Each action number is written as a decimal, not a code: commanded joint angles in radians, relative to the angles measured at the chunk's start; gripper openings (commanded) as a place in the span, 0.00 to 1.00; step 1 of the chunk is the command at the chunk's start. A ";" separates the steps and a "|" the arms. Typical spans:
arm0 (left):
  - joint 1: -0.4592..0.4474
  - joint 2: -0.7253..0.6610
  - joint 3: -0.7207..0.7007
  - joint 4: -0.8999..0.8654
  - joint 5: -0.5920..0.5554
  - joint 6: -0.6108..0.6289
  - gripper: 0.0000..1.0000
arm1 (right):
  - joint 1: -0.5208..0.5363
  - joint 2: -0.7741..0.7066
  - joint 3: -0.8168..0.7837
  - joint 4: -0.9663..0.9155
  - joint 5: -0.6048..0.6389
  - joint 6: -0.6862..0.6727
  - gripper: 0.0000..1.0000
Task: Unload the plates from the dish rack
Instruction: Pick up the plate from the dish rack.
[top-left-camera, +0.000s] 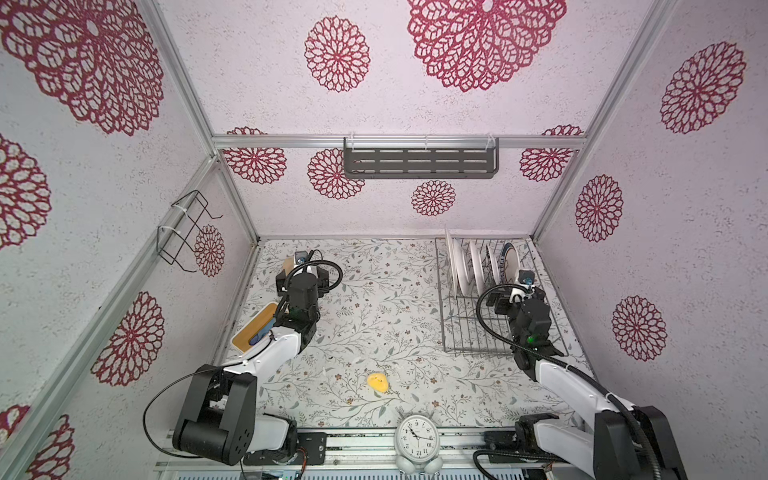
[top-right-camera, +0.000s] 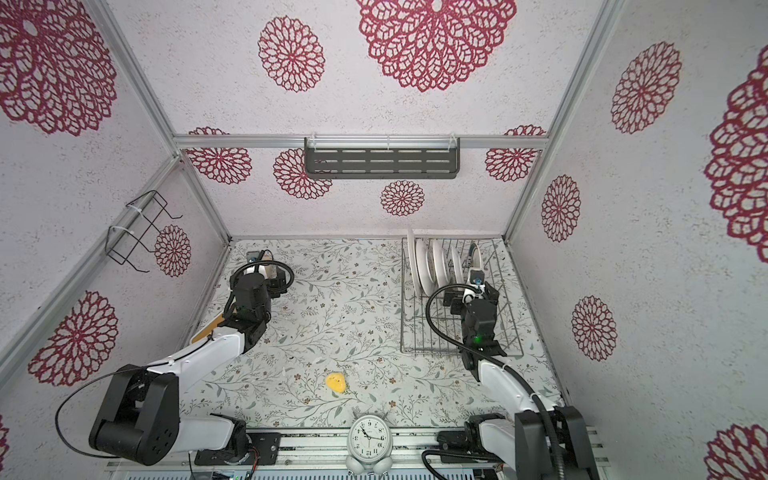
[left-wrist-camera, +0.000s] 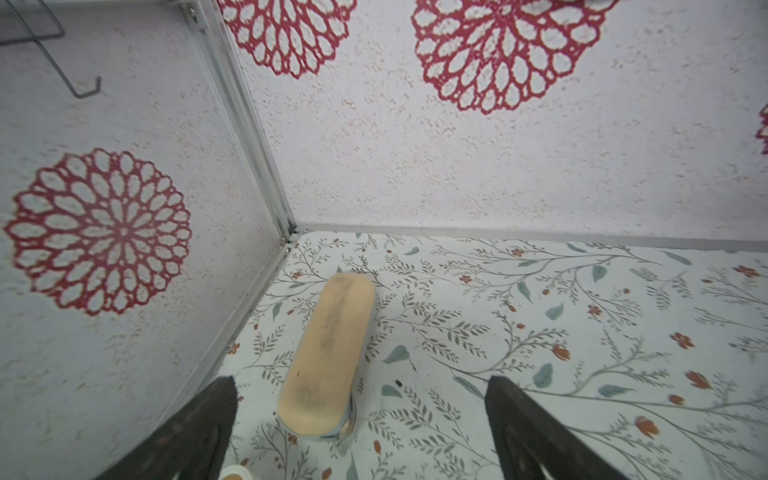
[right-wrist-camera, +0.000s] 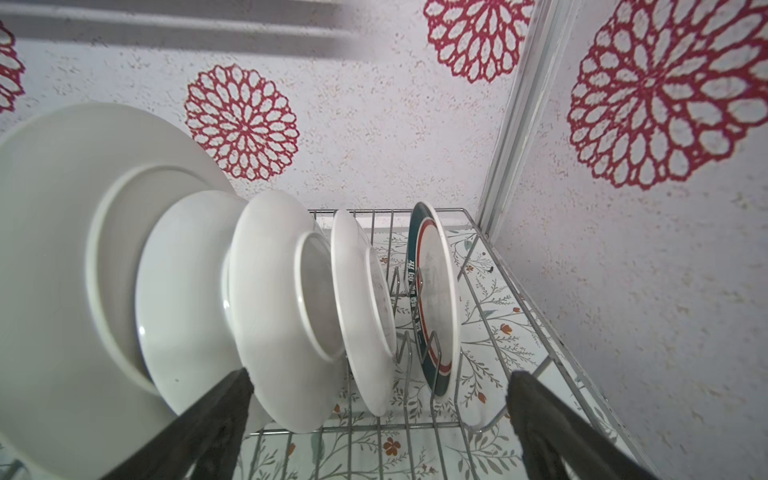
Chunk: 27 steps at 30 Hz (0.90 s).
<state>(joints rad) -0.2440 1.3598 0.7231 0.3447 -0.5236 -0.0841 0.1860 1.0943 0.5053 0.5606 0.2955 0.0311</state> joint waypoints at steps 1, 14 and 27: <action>-0.010 -0.037 0.039 -0.201 0.104 -0.122 0.97 | 0.030 -0.038 0.128 -0.334 0.112 0.114 0.99; -0.023 -0.083 -0.011 -0.279 0.261 -0.338 0.97 | 0.343 0.026 0.525 -0.866 0.226 0.223 0.99; -0.043 -0.049 -0.069 -0.173 0.406 -0.513 0.97 | 0.464 0.320 0.719 -0.903 0.347 0.247 0.99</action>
<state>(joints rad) -0.2691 1.3014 0.6697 0.1177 -0.1661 -0.5381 0.6479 1.3888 1.1748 -0.3450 0.5632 0.2600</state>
